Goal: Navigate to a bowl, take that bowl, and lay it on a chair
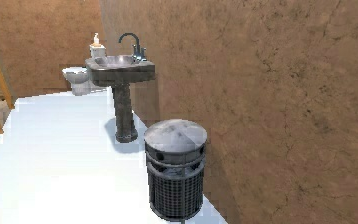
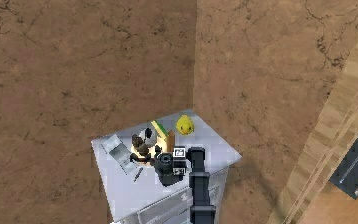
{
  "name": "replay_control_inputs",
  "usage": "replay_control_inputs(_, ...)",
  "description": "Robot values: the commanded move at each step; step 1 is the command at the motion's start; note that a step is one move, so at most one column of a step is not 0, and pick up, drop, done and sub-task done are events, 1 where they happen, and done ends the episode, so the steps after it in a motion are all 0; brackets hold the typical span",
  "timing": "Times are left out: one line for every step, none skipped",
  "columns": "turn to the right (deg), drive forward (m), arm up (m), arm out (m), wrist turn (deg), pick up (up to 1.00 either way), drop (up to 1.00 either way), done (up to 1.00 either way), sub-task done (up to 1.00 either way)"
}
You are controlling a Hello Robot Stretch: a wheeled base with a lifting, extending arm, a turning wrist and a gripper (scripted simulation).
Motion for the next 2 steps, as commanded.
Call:
replay_control_inputs(0.0,0.0,0.1,0.0,0.0,0.0,0.0,0.0,0.0)
replay_control_inputs(0.0,0.0,0.16,0.0,0.0,0.0,0.0,0.0,0.0)
